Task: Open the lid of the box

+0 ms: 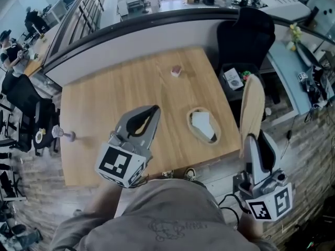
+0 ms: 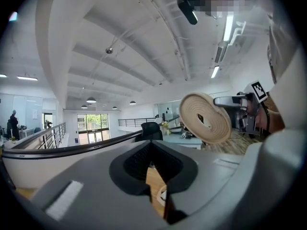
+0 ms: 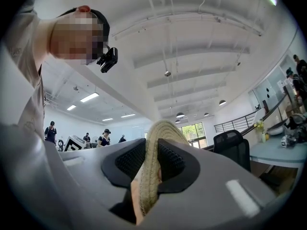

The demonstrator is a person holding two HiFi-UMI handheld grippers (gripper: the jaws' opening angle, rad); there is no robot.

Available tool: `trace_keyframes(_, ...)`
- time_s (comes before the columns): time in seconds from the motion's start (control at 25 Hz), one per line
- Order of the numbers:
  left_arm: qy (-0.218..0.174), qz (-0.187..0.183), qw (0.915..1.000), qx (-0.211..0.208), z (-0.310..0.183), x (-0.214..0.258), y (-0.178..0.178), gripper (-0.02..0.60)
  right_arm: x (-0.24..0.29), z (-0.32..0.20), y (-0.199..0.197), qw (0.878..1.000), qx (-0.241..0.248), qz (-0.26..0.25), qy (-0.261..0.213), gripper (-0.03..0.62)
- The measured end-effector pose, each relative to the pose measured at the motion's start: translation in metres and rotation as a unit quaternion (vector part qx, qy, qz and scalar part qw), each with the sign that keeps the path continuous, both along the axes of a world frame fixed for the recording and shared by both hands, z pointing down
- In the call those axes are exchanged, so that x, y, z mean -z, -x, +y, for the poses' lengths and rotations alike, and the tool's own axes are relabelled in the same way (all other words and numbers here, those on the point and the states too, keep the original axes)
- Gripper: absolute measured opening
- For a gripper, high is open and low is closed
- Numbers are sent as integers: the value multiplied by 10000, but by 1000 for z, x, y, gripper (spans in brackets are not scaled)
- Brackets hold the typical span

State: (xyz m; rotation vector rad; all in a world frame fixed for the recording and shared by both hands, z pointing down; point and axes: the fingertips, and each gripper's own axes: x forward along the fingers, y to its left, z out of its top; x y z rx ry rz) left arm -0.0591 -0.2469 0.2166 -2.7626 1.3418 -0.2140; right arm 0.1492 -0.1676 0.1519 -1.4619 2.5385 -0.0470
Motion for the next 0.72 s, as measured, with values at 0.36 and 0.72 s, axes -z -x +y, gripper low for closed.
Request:
trace_keyframes(0.36,-69,-40,10000,56,-7,3,3,2,-2,-6,-1,10000,-64,59,23,86)
trace_keyframes(0.72,-46,-40,10000,39,-9,5,5,2,1,-9,1,9997,-93,197,66,86)
